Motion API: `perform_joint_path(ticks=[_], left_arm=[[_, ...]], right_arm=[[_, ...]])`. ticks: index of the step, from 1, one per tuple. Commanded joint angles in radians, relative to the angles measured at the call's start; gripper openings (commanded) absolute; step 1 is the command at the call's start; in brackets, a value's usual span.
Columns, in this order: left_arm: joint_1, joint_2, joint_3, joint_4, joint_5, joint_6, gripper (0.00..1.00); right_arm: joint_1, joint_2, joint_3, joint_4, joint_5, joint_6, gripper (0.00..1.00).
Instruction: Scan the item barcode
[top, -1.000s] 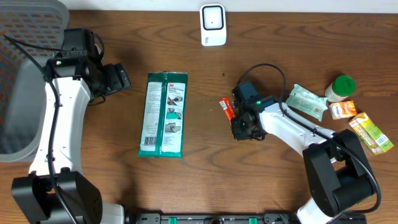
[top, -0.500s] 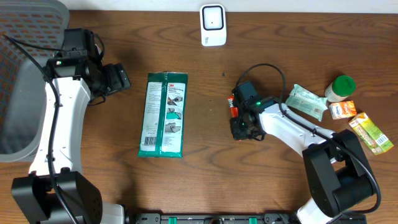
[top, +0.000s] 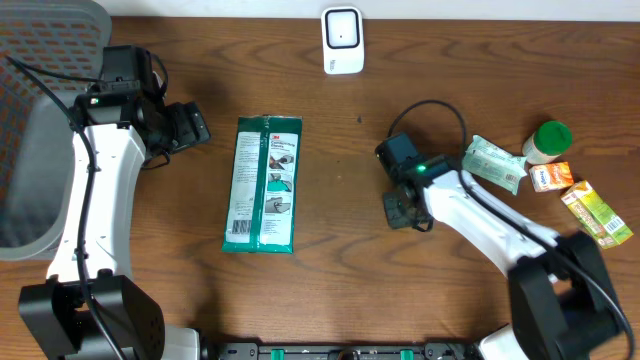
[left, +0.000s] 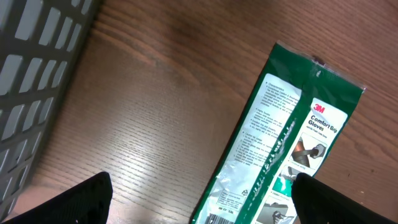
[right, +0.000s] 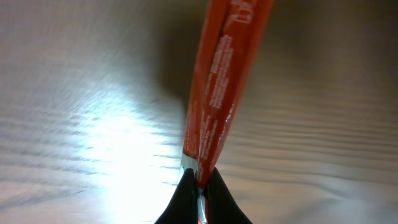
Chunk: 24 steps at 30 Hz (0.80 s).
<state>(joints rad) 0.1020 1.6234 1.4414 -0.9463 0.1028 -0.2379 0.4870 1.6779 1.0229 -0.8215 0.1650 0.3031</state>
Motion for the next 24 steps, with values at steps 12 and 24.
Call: perform_joint_path(ticks=[12, 24], left_arm=[[0.004, 0.004, 0.003, -0.006, -0.002, 0.006, 0.92], [0.004, 0.004, 0.003, -0.006, -0.002, 0.006, 0.92]], right_arm=[[0.115, 0.105, 0.028, -0.027, 0.54, 0.03, 0.01], [0.269, 0.214, 0.028, 0.034, 0.5, 0.066, 0.01]])
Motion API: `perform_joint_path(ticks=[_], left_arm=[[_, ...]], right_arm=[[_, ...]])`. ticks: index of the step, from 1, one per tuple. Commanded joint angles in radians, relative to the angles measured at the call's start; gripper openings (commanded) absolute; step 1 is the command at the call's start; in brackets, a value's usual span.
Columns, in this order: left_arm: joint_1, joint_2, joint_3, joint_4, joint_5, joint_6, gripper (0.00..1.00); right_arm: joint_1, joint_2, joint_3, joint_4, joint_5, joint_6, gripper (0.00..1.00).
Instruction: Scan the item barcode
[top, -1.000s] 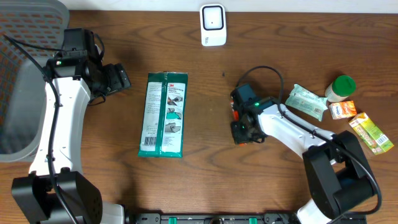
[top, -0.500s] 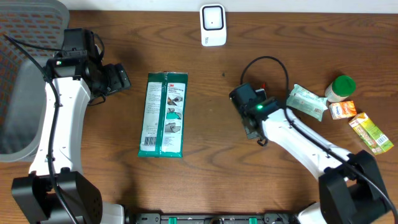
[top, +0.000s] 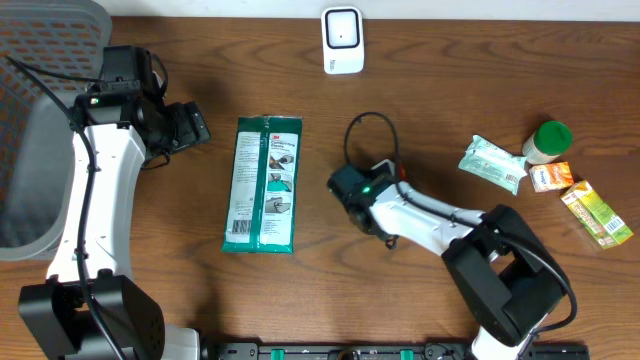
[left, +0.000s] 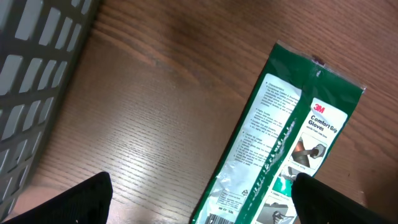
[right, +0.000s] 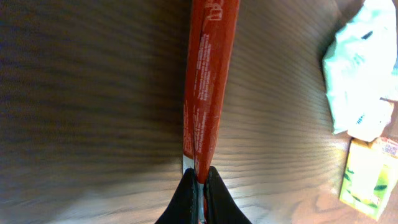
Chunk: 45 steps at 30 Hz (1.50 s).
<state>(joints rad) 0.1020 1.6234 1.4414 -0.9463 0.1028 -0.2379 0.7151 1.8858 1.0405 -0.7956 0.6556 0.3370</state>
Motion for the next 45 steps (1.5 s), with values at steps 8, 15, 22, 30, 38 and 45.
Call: perform_joint_path(ticks=[8, 15, 22, 30, 38, 45], left_arm=[[0.004, 0.004, 0.003, -0.006, -0.002, 0.006, 0.92], [0.004, 0.004, 0.003, -0.006, -0.002, 0.006, 0.92], [0.004, 0.004, 0.003, -0.006, -0.002, 0.006, 0.92], [0.004, 0.004, 0.003, -0.006, -0.002, 0.006, 0.92], [0.004, 0.004, 0.003, -0.006, -0.002, 0.006, 0.92], [0.004, 0.004, 0.003, -0.006, -0.002, 0.006, 0.92]], right_arm=[[0.103, 0.006, 0.011, 0.027, -0.142, 0.024, 0.29], [0.075, -0.007, 0.093, -0.045, -0.332, -0.013, 0.34], [-0.028, -0.055, 0.234, -0.158, -0.474, -0.014, 0.42], [-0.201, -0.059, 0.23, -0.152, -0.646, -0.016, 0.49], [-0.251, -0.059, 0.167, -0.071, -0.665, -0.016, 0.59], [-0.249, -0.059, 0.156, -0.052, -0.665, -0.016, 0.62]])
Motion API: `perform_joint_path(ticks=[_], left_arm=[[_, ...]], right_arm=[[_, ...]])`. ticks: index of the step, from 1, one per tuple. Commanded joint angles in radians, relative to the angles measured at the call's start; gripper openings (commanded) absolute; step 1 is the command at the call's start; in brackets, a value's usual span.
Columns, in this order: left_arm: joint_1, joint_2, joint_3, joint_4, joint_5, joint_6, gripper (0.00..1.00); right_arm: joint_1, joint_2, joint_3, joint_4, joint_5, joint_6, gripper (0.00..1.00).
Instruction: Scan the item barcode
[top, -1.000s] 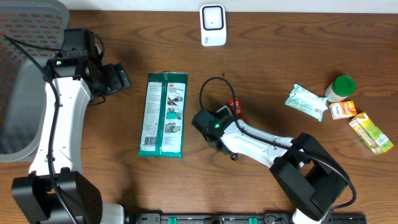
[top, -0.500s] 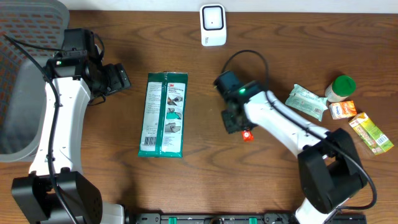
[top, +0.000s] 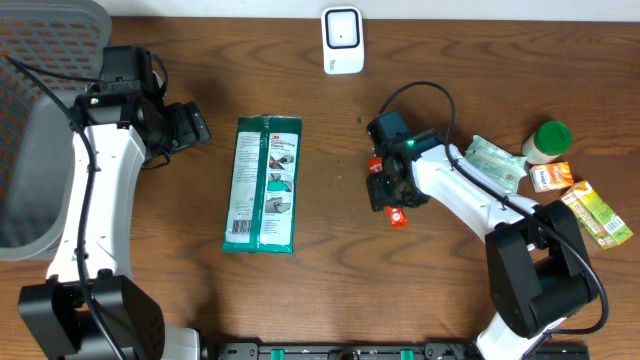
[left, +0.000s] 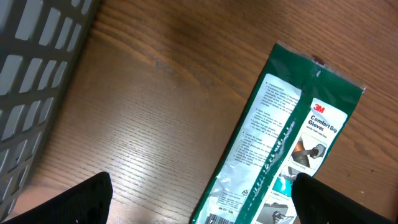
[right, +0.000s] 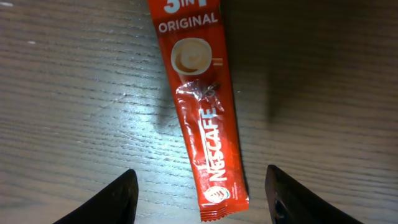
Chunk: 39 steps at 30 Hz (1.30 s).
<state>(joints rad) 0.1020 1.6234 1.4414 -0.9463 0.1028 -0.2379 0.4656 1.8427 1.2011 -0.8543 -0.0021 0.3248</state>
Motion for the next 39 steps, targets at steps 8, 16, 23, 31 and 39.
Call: perform_joint_path(ticks=[8, 16, 23, 31, 39], left_arm=[[0.004, 0.004, 0.003, -0.006, -0.002, 0.006, 0.92], [0.004, 0.004, 0.003, -0.006, -0.002, 0.006, 0.93], [0.004, 0.004, 0.003, -0.006, -0.002, 0.006, 0.93], [0.004, 0.004, 0.003, -0.006, -0.002, 0.006, 0.92], [0.004, 0.004, 0.003, -0.006, -0.002, 0.006, 0.92]], right_arm=[[0.0, -0.016, -0.005, 0.011, -0.007, -0.004, 0.68], [0.001, -0.016, -0.005, 0.017, -0.026, -0.004, 0.95], [0.001, -0.016, -0.005, 0.018, -0.025, -0.009, 0.96], [0.001, -0.016, -0.006, 0.032, -0.003, -0.008, 0.84], [0.001, -0.015, -0.024, 0.041, 0.001, -0.008, 0.6]])
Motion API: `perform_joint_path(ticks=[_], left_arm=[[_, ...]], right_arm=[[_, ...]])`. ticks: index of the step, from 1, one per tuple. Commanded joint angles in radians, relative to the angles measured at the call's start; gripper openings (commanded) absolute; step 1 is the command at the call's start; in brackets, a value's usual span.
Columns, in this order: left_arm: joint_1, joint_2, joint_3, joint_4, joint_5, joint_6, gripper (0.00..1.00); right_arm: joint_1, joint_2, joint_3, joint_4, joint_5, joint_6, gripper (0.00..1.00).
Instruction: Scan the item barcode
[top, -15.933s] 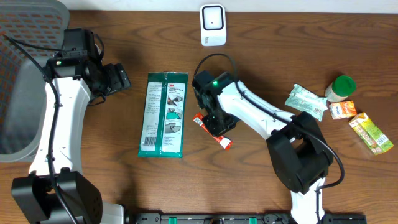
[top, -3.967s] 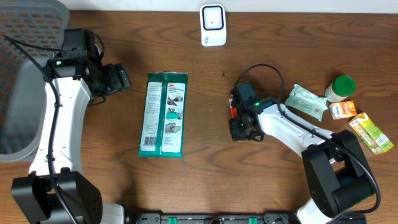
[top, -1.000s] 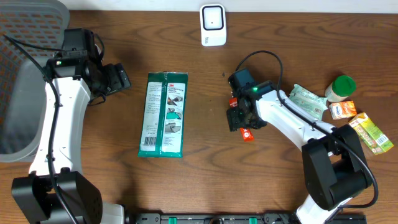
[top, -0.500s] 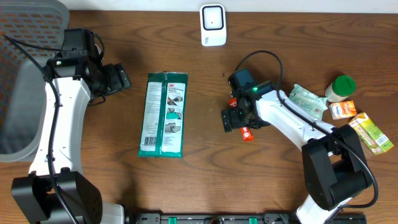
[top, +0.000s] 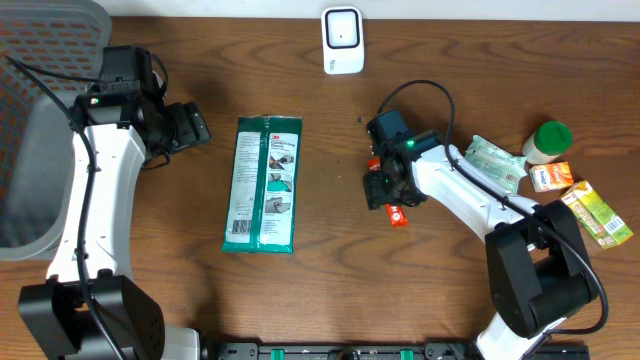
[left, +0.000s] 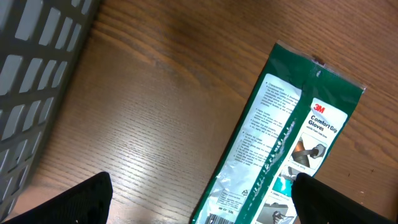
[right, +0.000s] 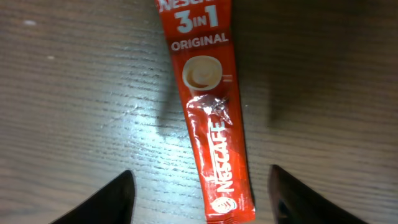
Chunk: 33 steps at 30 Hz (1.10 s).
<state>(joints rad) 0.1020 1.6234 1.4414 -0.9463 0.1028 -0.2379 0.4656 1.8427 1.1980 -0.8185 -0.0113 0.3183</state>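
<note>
A red Nescafe 3-in-1 sachet (right: 210, 118) lies flat on the wooden table, label side up; overhead its red end (top: 397, 215) shows below my right gripper (top: 385, 190). That gripper (right: 202, 202) is open right above the sachet, one finger on each side, touching nothing. The white barcode scanner (top: 342, 40) stands at the table's far edge. My left gripper (left: 202, 199) is open over the table by the top left of a green 3M gloves pack (left: 283, 149), which overhead (top: 264, 184) lies left of centre.
At the right sit a pale green wipes packet (top: 492, 163), a green-capped bottle (top: 547, 140), an orange carton (top: 551, 177) and a yellow-green box (top: 596, 213). A grey mesh chair (top: 40, 120) is at the left edge. A black cable loops over the right arm.
My right gripper has shifted slightly along the sachet, so more of the "3 in 1" label shows. The sachet lies where it was. The left arm has not moved.
My right gripper was shut on the sachet's end, holding it up near the right-hand items, then held it nearer the table's middle. By the last earlier moment it had let go, and the sachet lay flat beneath the open jaws, where it stays. The left arm stayed still.
</note>
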Motion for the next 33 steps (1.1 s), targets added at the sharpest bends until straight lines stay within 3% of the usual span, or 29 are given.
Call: perform_joint_path(ticks=[1, 10, 12, 16, 25, 33], left_arm=[[0.004, 0.004, 0.003, -0.006, -0.002, 0.006, 0.92], [0.004, 0.004, 0.003, -0.006, -0.002, 0.006, 0.92], [0.004, 0.004, 0.003, -0.006, -0.002, 0.006, 0.93], [0.004, 0.004, 0.003, -0.006, -0.002, 0.006, 0.92], [0.004, 0.004, 0.003, -0.006, -0.002, 0.006, 0.92], [0.004, 0.004, 0.003, -0.006, -0.002, 0.006, 0.92]], right_arm=[[0.001, -0.015, -0.03, 0.011, 0.011, -0.002, 0.56], [0.001, -0.015, -0.177, 0.208, 0.014, -0.023, 0.46], [0.001, -0.015, -0.199, 0.252, 0.014, -0.046, 0.36], [0.001, -0.016, -0.199, 0.254, 0.014, -0.047, 0.01], [0.0, -0.156, -0.072, 0.095, 0.008, -0.046, 0.01], [-0.016, -0.19, 0.284, -0.257, 0.005, -0.042, 0.01]])
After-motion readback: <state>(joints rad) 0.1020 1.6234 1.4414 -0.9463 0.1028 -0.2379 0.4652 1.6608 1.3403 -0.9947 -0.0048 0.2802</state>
